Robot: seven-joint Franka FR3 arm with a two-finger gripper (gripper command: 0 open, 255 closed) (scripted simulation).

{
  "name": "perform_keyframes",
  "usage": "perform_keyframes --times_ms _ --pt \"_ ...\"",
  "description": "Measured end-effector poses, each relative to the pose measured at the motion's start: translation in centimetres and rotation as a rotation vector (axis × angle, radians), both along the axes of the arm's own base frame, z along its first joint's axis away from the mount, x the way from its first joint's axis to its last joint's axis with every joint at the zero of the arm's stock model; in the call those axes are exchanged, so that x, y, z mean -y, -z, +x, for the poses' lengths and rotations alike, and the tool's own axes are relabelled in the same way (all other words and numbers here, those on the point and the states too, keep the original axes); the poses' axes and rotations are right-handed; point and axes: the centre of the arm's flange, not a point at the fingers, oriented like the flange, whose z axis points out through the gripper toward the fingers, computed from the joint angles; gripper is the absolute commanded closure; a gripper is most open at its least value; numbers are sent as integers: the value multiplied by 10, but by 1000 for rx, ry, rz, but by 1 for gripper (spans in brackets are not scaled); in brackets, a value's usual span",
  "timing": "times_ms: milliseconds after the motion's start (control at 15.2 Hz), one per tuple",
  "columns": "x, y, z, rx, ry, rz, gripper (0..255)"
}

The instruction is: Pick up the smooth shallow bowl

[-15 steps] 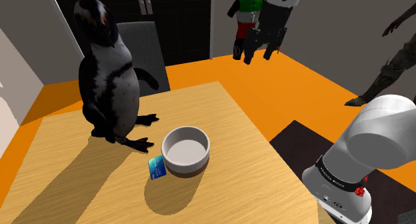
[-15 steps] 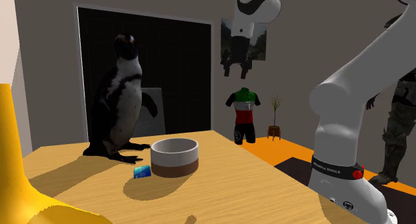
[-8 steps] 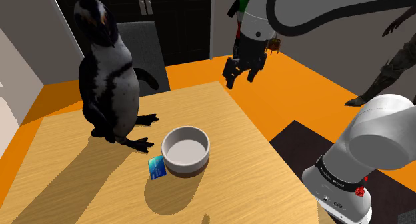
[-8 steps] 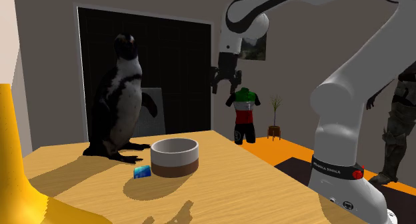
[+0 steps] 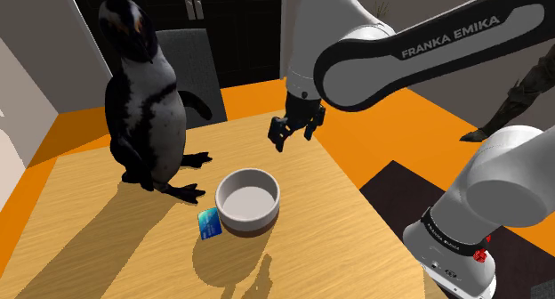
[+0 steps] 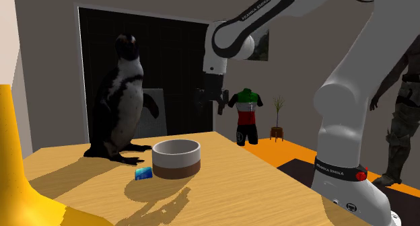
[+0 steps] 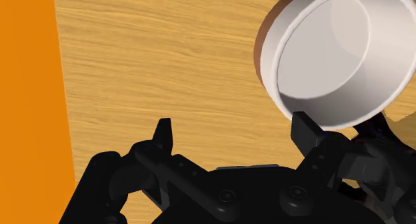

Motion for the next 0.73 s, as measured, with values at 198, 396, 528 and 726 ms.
perform_keyframes --times_ms 198,396,528,726 --pt "-26 32 1 0 1 -12 0" --pt "-54 58 11 1 3 -22 0" --pt "-65 76 11 1 4 -25 0" --pt "-69 93 12 1 5 -25 0"
